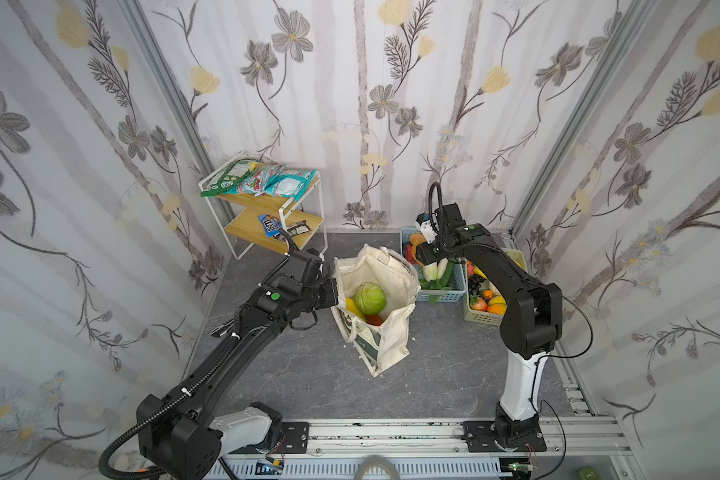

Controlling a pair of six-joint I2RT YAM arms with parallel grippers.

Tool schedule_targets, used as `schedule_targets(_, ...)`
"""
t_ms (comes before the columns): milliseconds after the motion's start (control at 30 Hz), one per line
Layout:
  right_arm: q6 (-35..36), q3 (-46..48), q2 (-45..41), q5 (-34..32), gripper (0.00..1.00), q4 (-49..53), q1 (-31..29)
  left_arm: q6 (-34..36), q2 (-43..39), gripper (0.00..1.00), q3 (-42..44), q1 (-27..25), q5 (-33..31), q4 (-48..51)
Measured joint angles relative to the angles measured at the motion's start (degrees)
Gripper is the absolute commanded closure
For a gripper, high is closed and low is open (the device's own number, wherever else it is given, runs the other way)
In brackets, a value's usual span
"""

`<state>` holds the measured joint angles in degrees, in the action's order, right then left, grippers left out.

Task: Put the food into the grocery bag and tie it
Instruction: 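Lift the orange squash with the right gripper and carry it over the bag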

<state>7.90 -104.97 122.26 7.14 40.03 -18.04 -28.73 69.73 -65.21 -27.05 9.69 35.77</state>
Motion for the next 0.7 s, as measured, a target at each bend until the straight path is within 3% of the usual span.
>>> schedule_targets(367, -5.5, 6.6, -11.3, 5.4, 0.45, -5.2, -1.1, -0.2, 0.6, 1.0, 0.1, 0.0, 0.6, -1.0)
schedule_targets(700, -8.5, 10.5, -19.4, 9.2, 0.45, -8.7, -8.2, -0.2, 1.3, 1.0, 0.1, 0.0, 1.0, -1.7)
